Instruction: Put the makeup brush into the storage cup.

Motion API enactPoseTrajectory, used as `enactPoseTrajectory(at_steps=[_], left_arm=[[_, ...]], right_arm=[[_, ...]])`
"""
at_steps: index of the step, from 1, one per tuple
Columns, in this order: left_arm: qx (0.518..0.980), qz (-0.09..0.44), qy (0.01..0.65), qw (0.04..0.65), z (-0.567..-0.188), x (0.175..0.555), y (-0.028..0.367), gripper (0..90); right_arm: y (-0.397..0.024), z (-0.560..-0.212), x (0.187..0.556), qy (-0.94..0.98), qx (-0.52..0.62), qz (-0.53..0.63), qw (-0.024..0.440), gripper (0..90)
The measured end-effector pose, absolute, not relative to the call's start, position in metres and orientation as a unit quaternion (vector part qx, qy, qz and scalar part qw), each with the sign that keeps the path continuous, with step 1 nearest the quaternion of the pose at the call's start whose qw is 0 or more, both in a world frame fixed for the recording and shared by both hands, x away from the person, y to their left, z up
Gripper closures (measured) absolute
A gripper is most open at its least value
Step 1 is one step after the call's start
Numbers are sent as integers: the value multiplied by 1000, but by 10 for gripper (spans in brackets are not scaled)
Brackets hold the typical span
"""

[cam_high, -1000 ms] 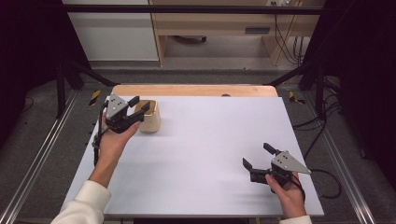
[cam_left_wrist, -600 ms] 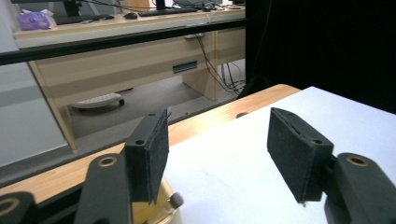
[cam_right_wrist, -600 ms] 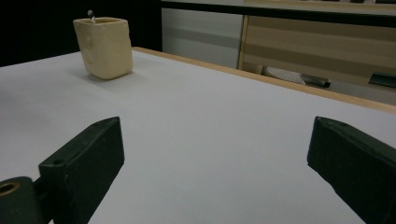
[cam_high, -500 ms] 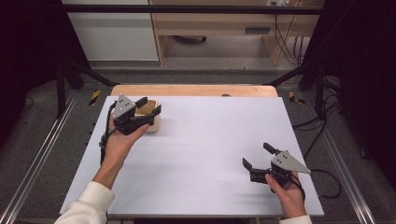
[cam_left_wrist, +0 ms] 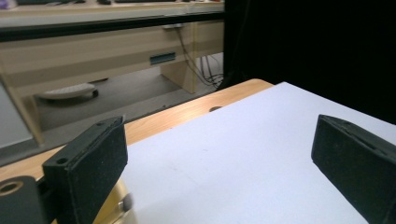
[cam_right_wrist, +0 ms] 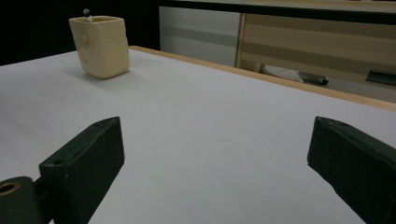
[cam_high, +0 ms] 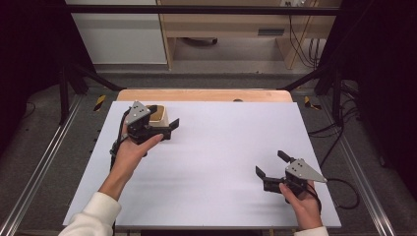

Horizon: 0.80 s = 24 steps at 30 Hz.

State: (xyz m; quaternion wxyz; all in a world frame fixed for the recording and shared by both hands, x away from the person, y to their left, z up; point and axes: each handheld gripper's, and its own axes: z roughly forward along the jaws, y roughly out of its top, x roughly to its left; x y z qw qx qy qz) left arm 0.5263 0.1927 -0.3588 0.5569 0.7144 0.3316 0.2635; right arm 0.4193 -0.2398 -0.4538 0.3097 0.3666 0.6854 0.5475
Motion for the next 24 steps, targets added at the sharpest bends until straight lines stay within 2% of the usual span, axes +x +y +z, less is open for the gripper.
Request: enactPoseTrajectory(at_steps=[18,24], left_arm=[[735,214,273,583,-370,515,167,9],[741,211,262,582,-374,507,162,9]], right_arm=[[-241,-452,418,681,367,553,311,40],[-241,-451,417,678,370,554,312,40]])
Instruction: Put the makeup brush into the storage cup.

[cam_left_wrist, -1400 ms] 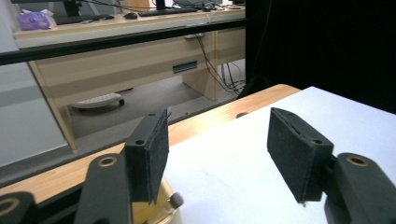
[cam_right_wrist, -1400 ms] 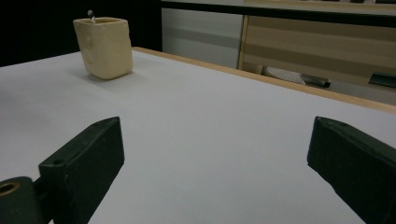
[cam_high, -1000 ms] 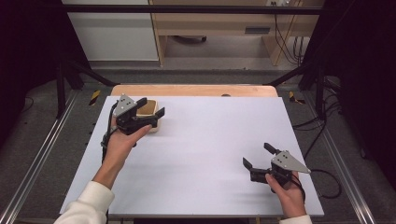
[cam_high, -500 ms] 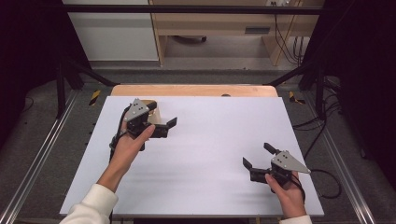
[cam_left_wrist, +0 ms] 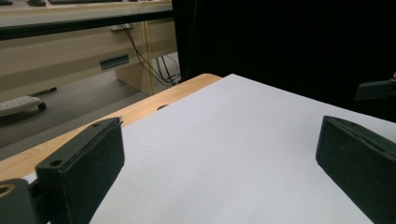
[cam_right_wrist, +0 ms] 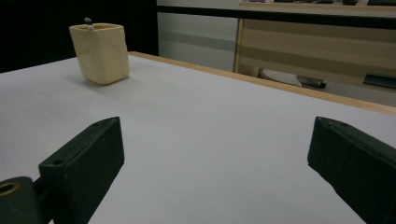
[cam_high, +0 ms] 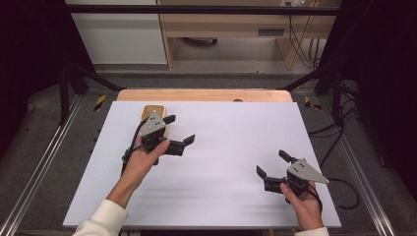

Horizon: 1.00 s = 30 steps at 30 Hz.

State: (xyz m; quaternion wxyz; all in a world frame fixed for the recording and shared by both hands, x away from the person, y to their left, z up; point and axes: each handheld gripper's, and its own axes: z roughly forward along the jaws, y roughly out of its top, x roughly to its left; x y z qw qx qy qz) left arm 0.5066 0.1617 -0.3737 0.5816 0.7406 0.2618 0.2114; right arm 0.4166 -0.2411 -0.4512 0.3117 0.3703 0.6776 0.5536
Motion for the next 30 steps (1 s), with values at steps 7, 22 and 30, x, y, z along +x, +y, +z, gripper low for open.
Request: enactPoseTrajectory(at_steps=[7,22,30], left_arm=[[743,210,255,582,-381,495,163,8],[736,219,256,587,-392,469,187,10],[723,230,267,594,-387,460,212,10]], right_arm=[[-240,-452,416,678,371,552,312,41],[-238,-452,415,680,368,551,313,40],[-238,-452,415,680,368,552,312,39]])
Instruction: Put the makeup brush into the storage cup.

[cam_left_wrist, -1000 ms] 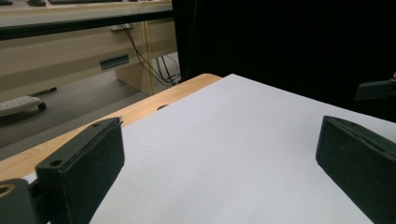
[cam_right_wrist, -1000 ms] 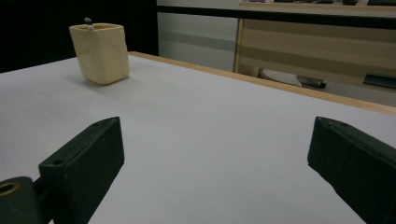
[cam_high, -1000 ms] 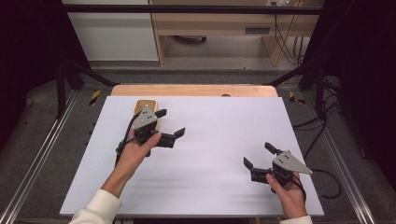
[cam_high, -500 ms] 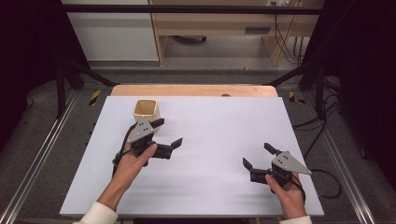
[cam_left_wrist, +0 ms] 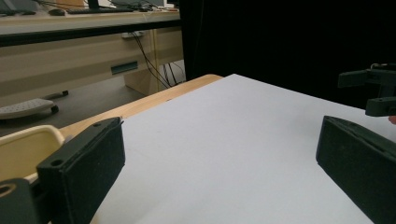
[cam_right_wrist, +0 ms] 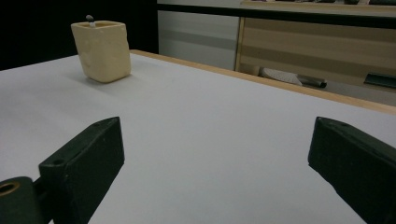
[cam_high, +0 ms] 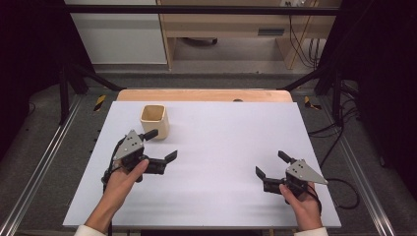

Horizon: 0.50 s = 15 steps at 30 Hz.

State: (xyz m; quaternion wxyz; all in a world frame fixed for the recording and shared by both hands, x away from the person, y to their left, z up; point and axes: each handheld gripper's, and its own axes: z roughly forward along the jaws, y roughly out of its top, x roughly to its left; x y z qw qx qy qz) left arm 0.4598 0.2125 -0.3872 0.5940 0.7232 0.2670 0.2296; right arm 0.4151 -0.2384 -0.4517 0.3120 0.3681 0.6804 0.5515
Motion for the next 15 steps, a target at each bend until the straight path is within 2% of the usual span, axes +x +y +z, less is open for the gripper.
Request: enactPoseTrajectory(at_steps=[15], left_arm=[[705,254,281,600,-382,449,248,10]], right_arm=[[-239,-451,414,681,365,550,317,37]])
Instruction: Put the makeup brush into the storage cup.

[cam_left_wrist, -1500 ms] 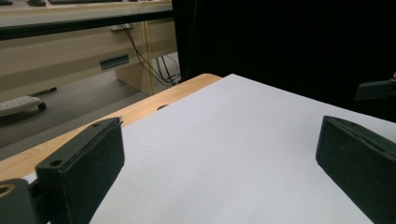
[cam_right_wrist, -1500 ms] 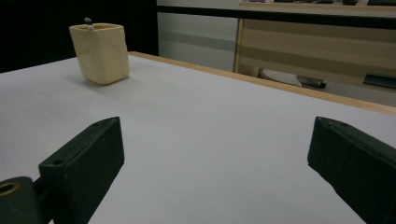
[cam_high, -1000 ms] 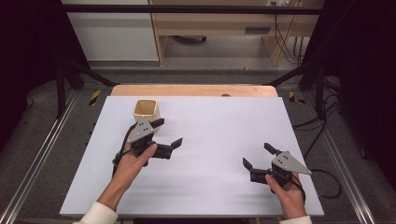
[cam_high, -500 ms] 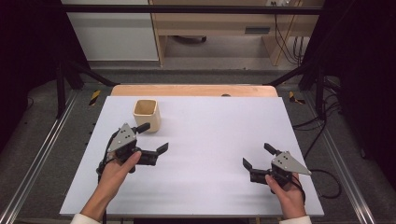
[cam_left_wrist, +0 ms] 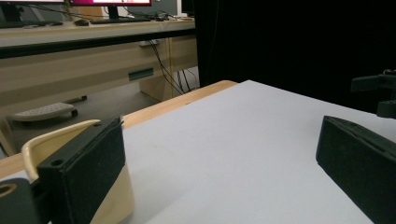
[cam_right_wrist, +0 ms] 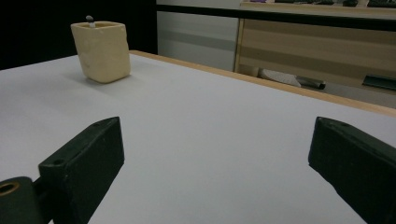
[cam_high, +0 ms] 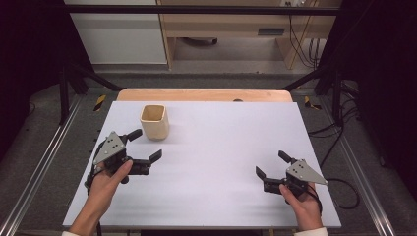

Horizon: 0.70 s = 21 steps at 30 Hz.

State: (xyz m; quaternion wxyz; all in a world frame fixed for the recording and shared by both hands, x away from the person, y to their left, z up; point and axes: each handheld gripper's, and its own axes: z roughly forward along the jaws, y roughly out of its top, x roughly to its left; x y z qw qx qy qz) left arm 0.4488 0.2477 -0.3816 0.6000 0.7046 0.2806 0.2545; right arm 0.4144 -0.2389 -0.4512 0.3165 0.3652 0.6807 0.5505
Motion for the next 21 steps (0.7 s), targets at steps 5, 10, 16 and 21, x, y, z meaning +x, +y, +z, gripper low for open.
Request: enactPoseTrajectory(at_steps=[5,10,16,21], left_arm=[[699,265,285,600,-382,444,260,10],[694,285,289,595,-386,438,274,17],[690,282,302,594,-394,434,286,15],[689,287,299,595,-397,431,289,14]], right_arm=[[-239,-451,414,678,366,553,317,39],[-239,-451,414,683,366,548,314,35],[-238,-451,414,684,359,550,317,31],[-237,-452,414,686,356,551,316,29]])
